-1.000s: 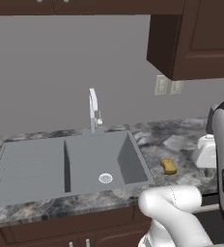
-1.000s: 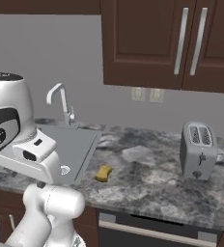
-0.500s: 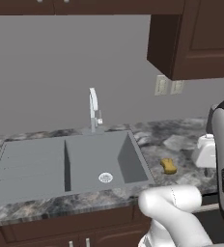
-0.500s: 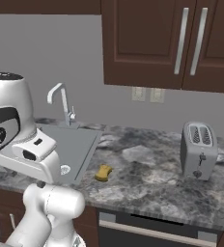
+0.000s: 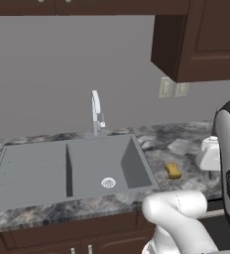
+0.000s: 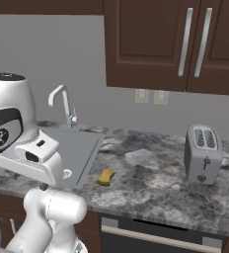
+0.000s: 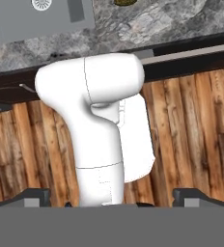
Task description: Place the sponge inside the microwave to prepare for sanitizing.
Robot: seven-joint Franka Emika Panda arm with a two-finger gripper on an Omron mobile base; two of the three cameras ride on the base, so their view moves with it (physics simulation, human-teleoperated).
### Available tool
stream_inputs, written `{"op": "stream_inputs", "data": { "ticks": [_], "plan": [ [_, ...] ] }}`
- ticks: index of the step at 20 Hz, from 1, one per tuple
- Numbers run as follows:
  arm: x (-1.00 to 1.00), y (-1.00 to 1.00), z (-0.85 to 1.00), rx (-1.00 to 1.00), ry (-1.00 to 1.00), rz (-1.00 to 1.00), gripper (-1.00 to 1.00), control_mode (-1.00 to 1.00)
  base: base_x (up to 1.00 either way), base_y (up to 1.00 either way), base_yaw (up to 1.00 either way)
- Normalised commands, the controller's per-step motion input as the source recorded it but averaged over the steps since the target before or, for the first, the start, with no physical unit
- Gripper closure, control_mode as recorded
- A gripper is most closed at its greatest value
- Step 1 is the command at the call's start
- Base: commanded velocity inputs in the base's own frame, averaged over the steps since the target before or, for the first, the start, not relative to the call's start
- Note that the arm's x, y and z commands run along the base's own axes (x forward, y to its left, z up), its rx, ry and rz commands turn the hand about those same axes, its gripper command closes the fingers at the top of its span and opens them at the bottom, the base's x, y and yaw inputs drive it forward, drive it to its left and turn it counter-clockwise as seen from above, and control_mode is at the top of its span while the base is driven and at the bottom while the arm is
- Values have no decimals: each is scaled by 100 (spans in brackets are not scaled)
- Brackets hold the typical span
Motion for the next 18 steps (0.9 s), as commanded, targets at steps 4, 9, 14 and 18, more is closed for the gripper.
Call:
{"op": "stream_inputs", "data": {
  "ticks": [4, 9, 14, 18],
  "plan": [
    [35, -16, -1, 0, 0, 1, -100, -100, 0, 0, 0],
    [53, -26, -17, 0, 0, 0, -100, -100, 0, 0, 0],
    [52, -4, -52, -9, -10, 0, -100, -100, 0, 0, 0],
    [53, 0, -70, -17, -18, 0, -100, -100, 0, 0, 0]
  ]
}}
